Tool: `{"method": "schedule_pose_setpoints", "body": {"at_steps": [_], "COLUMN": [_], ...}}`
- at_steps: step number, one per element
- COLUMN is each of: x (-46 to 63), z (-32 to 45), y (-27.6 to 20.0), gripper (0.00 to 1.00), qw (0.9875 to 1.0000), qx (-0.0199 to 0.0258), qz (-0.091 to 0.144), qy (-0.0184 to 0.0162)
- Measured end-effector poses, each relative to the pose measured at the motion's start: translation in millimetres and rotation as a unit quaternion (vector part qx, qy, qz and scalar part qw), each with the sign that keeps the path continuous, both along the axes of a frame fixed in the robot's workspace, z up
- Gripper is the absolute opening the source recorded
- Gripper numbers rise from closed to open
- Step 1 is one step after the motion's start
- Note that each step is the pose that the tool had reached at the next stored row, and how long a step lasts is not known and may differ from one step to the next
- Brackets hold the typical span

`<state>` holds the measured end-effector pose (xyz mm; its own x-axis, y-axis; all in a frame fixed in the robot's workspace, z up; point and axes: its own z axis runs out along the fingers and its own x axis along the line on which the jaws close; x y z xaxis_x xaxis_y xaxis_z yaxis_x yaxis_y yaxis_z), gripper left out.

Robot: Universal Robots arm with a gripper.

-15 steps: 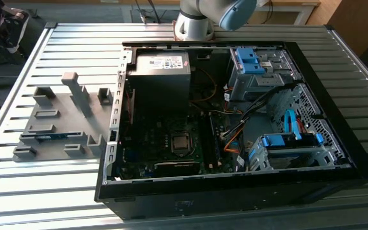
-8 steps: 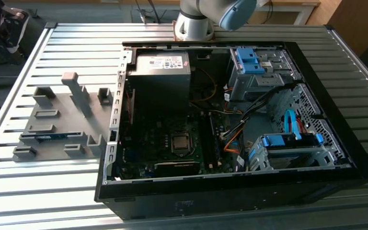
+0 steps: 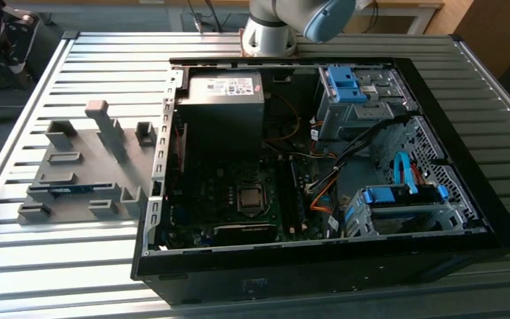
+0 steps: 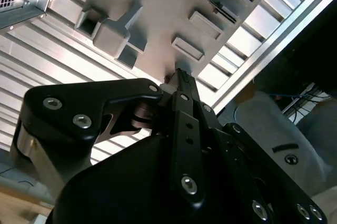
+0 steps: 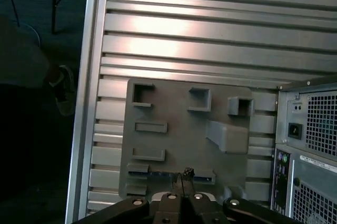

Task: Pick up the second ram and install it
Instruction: 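Pick up the second ram and move it above second insertion slot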

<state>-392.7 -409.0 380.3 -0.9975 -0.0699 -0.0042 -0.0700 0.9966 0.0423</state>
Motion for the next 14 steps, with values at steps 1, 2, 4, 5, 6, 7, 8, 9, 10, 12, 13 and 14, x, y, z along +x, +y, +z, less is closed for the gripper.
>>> {"method": "schedule_pose_setpoints", "body": {"at_steps": [1, 2, 4, 5, 6, 7, 8, 9, 10, 12, 13, 14], "x": [-0.2, -0.4, -0.7, -0.9, -1.0, -1.1, -1.2, -1.3, -1.4, -1.6, -1.6, -1.7], "z": [0.0, 0.0, 0.0, 0.0, 0.0, 0.1, 0.0, 0.1, 0.0, 0.0, 0.0, 0.0], "y": [-0.1, -0.1, -0.2, -0.2, -0.2, -0.2, -0.2, -0.2, -0.2, -0.3, -0.3, -0.3], "gripper": [0.10, 0.10, 0.10, 0.10, 0.10, 0.10, 0.10, 0.10, 0.10, 0.10, 0.10, 0.10], "qw": [1.0000, 0.9999, 0.9998, 0.9996, 0.9994, 0.9992, 0.9989, 0.9987, 0.9984, 0.9978, 0.9975, 0.9972], "qx": [0.0000, 0.0000, -0.0001, -0.0001, -0.0003, -0.0004, -0.0005, -0.0007, -0.0008, -0.0011, -0.0014, -0.0016], "qz": [0.006, 0.011, 0.022, 0.028, 0.034, 0.040, 0.046, 0.051, 0.057, 0.067, 0.071, 0.075], "qy": [0.0000, 0.0000, 0.0000, 0.0000, 0.0001, 0.0001, 0.0000, 0.0001, 0.0000, 0.0000, 0.0000, 0.0001]}}
